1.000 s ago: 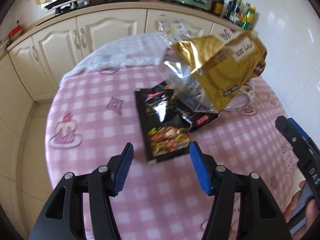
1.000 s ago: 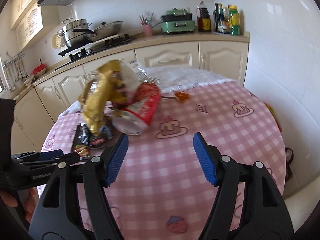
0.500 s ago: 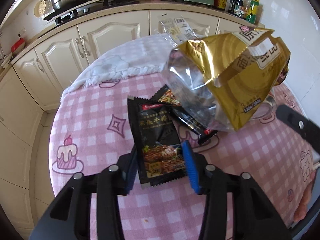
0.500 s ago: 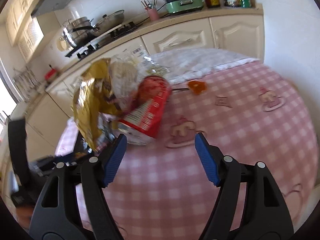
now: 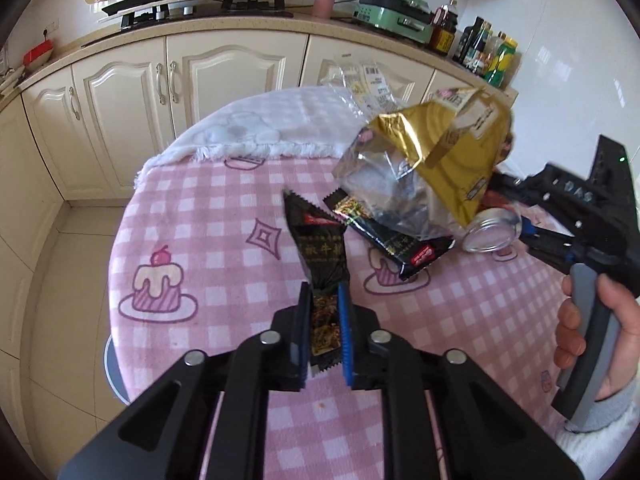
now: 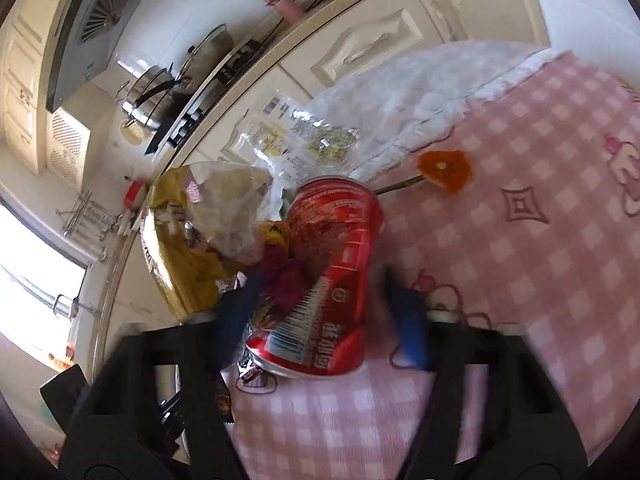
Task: Collect trash
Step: 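Grasp the black snack wrapper with the left tool while the right tool grasps the red Coca-Cola can, then carry wrapper and can over the blue bin and open both tools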
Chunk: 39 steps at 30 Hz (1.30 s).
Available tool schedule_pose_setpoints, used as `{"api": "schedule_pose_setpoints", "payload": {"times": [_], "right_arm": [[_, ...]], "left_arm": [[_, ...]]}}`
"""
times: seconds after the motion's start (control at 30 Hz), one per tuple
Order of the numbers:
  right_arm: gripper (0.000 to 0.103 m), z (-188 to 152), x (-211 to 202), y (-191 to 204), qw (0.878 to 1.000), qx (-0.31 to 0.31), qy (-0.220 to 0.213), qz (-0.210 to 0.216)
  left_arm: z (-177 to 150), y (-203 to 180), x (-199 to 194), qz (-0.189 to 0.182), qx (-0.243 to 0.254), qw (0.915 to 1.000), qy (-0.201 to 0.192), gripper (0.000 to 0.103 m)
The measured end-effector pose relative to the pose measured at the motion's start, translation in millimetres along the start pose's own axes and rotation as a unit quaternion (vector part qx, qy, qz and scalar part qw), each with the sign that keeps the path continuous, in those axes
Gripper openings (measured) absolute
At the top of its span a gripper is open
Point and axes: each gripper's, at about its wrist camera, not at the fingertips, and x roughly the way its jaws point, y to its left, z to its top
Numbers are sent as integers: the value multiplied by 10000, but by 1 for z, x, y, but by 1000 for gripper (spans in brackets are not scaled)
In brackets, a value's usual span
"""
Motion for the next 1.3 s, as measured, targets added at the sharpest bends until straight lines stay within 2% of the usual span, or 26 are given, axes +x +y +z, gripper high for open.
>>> {"api": "schedule_pose_setpoints", "payload": {"times": [0.1, 0.27, 0.33, 0.47, 0.57, 0.67, 0.73, 0.9, 1.1, 1.3], "right_arm": [[35, -6, -10, 8, 9995, -235, -168, -146], [30, -23, -46, 20, 9907, -809, -770, -780], [29, -29, -58, 24, 9850, -981, -977, -1028], [28, -45, -86, 34, 9635, -1454, -1520, -1657], [27, -53, -101, 39, 9580, -1545, -1719, -1699], [27, -59, -114, 52, 9551, -1683, -1886, -1543], [27, -65, -123, 67, 9545, -1839, -1970, -1280], [27, -82, -124, 107, 9554, -2166, -1863, -749], [27, -116, -75, 163, 9561, -2647, -1248, -159], [27, -160, -7, 230, 9487, -3089, -540, 418]], "left_arm": [[-1, 3, -4, -79, -29, 10000, -50, 0], [-6, 5, -12, -262, -34, 9996, -69, 0], [-9, 7, -13, -298, -89, 9995, -63, 0], [-16, 11, -23, -319, -192, 9991, -181, 0], [-18, 15, -35, -337, -244, 9987, -307, 0], [-20, 18, -52, -380, -290, 9976, -495, 0], [-21, 17, -64, -420, -278, 9969, -601, 0], [-29, 26, -92, -533, -326, 9946, -825, 0], [-43, 59, -125, -486, -512, 9915, -1089, 0], [-67, 132, -156, -79, -987, 9872, -1252, 0]]}}
